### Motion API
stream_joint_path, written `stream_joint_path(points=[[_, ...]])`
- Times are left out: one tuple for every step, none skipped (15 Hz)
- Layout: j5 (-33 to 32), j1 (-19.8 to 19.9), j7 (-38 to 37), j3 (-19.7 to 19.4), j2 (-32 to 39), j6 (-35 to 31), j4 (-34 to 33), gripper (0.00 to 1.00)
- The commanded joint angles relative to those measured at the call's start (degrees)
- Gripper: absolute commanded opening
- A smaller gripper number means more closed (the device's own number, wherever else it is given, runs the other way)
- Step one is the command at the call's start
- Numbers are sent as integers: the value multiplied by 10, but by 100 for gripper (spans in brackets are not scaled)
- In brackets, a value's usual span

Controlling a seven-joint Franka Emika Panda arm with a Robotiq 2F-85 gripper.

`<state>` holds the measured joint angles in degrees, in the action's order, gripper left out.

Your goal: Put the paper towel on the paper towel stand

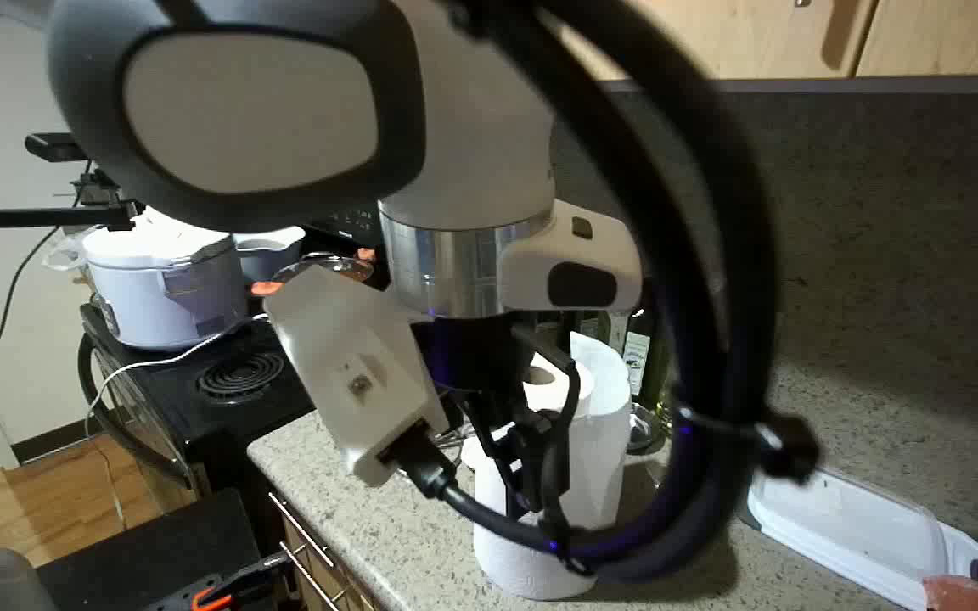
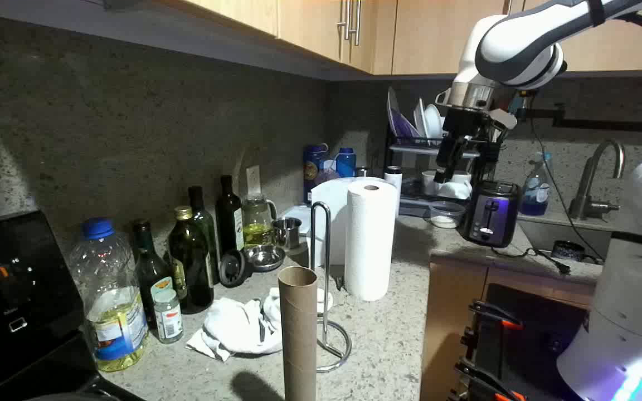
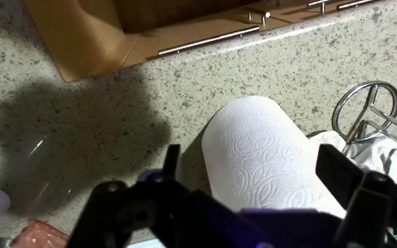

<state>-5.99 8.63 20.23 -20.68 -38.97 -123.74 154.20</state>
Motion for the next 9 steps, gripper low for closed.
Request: stream_joint_path(points=[[7,9,6,9,2,1,-1,100],[11,3,12,7,5,-1,-4,100],[15,-2,17,6,7,-4,-8,100],[18,-9,22,6,11,-7,-13,100],[20,-15,30,7,14,-9,-18,100],[24,-24,40,7,20,-12,-24,100],[25,-32,50,7,25,-16,-29,100],[31,-45,62,6,31,-21,-35,100],[36,-58,75,6,38,-26,-41,100]])
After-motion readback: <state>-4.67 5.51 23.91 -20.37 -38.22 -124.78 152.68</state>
